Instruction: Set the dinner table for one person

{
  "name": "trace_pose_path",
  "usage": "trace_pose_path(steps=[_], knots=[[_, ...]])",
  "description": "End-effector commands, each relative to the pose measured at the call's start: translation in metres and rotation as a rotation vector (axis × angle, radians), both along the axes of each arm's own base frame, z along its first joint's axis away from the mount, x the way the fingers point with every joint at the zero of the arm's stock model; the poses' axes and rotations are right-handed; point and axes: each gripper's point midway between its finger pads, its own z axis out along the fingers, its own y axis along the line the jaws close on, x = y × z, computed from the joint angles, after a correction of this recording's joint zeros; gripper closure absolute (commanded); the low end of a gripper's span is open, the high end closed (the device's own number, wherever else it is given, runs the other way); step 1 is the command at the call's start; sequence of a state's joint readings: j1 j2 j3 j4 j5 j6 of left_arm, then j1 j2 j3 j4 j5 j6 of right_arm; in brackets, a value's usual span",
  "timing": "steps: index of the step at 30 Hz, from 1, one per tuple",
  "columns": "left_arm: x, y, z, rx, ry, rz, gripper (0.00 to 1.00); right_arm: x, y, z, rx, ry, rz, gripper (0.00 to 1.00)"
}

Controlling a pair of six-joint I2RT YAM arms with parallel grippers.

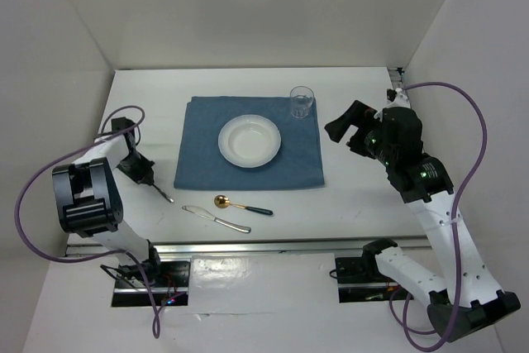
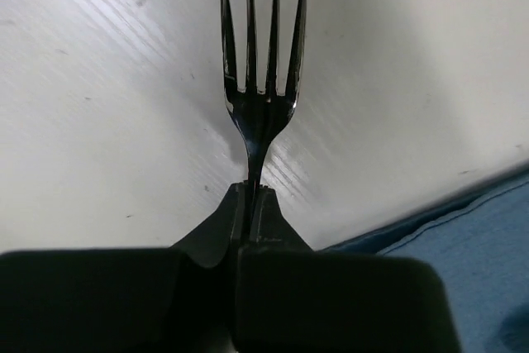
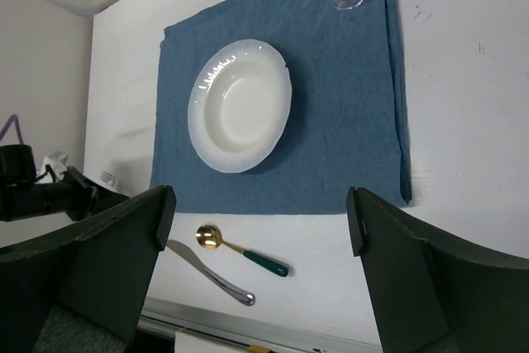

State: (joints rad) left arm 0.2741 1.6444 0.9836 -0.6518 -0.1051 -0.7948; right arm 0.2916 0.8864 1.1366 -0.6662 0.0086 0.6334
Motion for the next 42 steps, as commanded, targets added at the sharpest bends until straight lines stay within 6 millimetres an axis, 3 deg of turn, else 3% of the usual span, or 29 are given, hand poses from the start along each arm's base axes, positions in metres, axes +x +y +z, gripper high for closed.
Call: trace_pose_path(steps=[1,3,5,8,10,11,13,14,15,18,20,27,32,38,41,42], knots=[[0.02,0.012,0.049,0.121,-0.109,-0.036,1.0,0.001,-0.004,0.015,-0.007,-0.058,-0.006,0.02],[0.043,0.006,0.081,0.161,-0.202,-0.129,1.0,0.001,-0.004,0.015,-0.007,-0.058,-0.006,0.02],[0.067,-0.019,0.115,0.192,-0.285,-0.323,1.0,0.002,-0.003,0.013,-0.01,-0.049,-0.006,0.02],[0.09,-0.067,0.138,0.225,-0.31,-0.593,1.0,0.004,0.003,0.007,-0.018,-0.032,0.034,0.02],[0.1,-0.093,0.143,0.226,-0.307,-0.697,1.0,0.007,0.006,0.005,-0.016,-0.025,0.044,0.02],[0.111,-0.116,0.142,0.228,-0.3,-0.768,1.0,0.009,0.006,-0.002,-0.025,0.011,0.045,0.02],[0.118,-0.133,0.133,0.238,-0.259,-0.857,1.0,0.008,0.009,-0.003,-0.024,0.024,0.056,0.02],[0.126,-0.146,0.138,0.253,-0.262,-0.895,1.0,0.009,0.01,-0.009,-0.026,0.047,0.064,0.02],[0.129,-0.15,0.114,0.25,-0.184,-0.914,1.0,0.008,0.012,-0.005,-0.02,0.039,0.073,0.02],[0.132,-0.159,0.1,0.276,-0.093,-0.958,1.0,0.008,0.012,-0.001,-0.017,0.03,0.073,0.02],[0.132,-0.16,0.078,0.26,-0.034,-0.948,1.0,0.009,0.01,-0.001,-0.021,0.029,0.064,0.02],[0.134,-0.164,0.04,0.229,0.011,-0.924,1.0,0.006,0.01,-0.001,-0.024,0.04,0.064,0.01],[0.136,-0.167,0.017,0.211,0.048,-0.92,1.0,0.01,0.012,-0.019,-0.051,0.096,0.085,0.01],[0.134,-0.162,0.008,0.23,0.08,-0.894,0.66,0.011,0.014,-0.036,-0.067,0.145,0.098,0.01],[0.136,-0.161,0.019,0.242,0.059,-0.878,0.48,0.01,0.013,-0.044,-0.078,0.156,0.102,0.01],[0.139,-0.159,0.029,0.26,0.043,-0.872,0.34,0.009,0.019,-0.046,-0.075,0.153,0.141,0.01]])
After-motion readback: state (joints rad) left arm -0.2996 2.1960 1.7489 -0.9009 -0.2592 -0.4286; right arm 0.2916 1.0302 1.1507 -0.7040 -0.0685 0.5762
